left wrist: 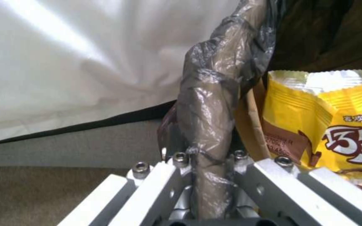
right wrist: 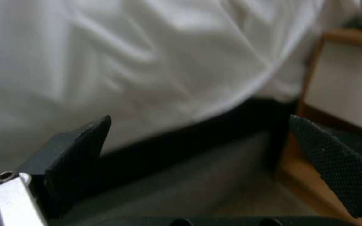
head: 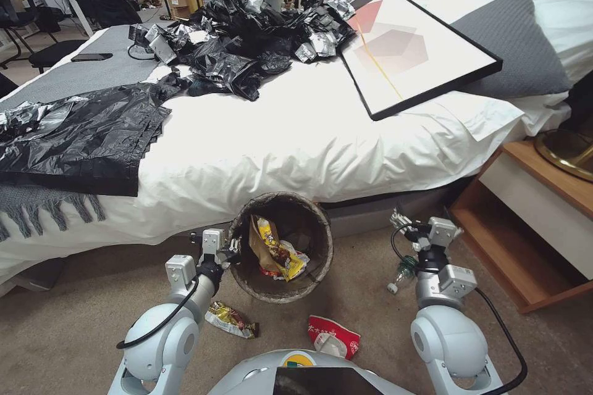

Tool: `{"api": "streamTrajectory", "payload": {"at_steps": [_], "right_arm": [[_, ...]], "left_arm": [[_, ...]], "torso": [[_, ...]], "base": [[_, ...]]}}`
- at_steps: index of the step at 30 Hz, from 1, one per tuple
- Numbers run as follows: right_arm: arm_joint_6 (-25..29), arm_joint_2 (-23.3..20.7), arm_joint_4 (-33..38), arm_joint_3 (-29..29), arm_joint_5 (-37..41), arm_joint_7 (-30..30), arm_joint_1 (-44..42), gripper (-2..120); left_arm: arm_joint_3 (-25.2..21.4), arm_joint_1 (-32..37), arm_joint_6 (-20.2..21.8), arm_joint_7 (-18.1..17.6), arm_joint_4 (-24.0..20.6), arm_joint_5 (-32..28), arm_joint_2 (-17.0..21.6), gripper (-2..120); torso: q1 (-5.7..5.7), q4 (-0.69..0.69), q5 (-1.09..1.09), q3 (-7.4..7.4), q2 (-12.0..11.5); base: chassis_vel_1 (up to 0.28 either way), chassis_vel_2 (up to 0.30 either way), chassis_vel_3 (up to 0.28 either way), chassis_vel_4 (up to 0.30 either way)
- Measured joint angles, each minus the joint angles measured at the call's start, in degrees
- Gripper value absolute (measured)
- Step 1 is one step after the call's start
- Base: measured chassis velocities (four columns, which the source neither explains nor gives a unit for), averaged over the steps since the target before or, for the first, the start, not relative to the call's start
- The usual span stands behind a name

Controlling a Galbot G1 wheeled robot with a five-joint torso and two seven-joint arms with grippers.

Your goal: Pick up the trash bin, then pick up the garbage from the floor and place it into the trash bin.

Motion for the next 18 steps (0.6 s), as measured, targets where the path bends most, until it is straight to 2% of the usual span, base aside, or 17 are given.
{"api": "streamTrajectory", "payload": {"at_steps": [4,18], "right_arm": [[-3.8,-0.5,-3.7,0.5,3.7,1.6,0.9,100],[-6.4,-0.6,-7.9,0.4,8.8,1.5,1.9,100]], "left_arm": [[0.0,-0.1,0.0,0.0,0.0,0.0,0.2,0],[0.0,-0.1,-0.1,0.0,0.0,-0.1,0.3,0]], "torso": [[0.0,0.01,0.01,0.0,0.0],[0.0,0.0,0.0,0.0,0.0]], "base": [[0.0,0.0,0.0,0.0],[0.0,0.0,0.0,0.0]]}}
